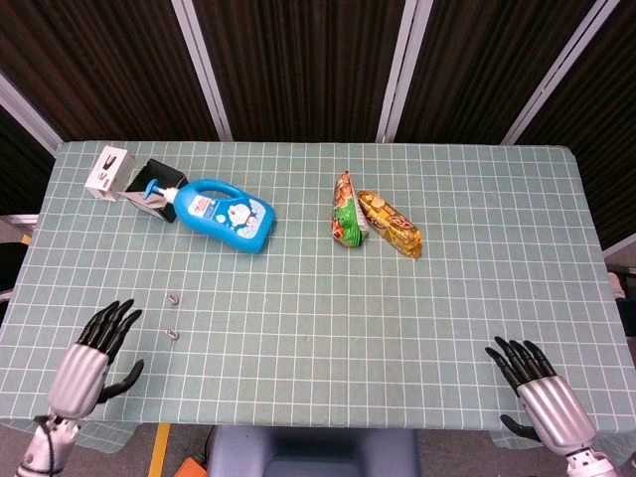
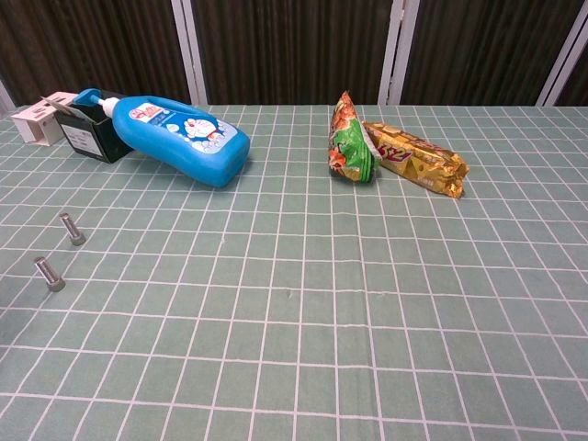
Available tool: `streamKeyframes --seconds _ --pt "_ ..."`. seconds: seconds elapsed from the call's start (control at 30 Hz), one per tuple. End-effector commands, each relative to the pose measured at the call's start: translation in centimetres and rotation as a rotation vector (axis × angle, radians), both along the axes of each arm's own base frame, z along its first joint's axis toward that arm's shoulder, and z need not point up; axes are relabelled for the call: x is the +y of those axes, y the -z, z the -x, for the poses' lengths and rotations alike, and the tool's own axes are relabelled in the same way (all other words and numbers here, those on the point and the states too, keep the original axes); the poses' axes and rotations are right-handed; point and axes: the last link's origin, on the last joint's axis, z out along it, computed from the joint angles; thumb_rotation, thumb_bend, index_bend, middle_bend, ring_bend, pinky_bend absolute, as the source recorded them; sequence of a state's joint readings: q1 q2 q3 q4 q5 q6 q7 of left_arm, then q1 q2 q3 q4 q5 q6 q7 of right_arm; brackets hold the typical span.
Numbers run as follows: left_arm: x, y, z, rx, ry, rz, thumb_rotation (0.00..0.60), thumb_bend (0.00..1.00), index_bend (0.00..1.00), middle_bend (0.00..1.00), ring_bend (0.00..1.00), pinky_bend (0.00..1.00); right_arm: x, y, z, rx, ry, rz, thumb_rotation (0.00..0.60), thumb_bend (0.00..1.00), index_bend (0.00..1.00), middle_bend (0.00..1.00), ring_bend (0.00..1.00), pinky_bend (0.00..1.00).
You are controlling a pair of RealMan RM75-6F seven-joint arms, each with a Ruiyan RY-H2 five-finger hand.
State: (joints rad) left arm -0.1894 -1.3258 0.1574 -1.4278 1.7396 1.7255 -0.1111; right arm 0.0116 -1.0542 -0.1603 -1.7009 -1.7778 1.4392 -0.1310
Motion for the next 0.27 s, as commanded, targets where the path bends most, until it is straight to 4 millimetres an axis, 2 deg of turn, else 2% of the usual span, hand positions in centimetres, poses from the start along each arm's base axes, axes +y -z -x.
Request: streamKeyframes --seconds 0.03,0.27 --pt "-4.69 -2.56 1.08 -0.007 0.029 0.021 0.6 0.39 0.0 0.0 0.0 0.05 -0.04 -0.28 0.02 -0.006 0.002 0.005 0.6 0.27 0.0 0.0 0.0 0.0" --pt "-3.86 -3.05 1.99 0.034 -0.031 -0.004 0.6 0.39 0.0 0.0 0.0 0.04 0.23 -0.7 -0.02 -0.009 0.0 0.015 0.6 0.27 0.0 0.0 0.0 0.0"
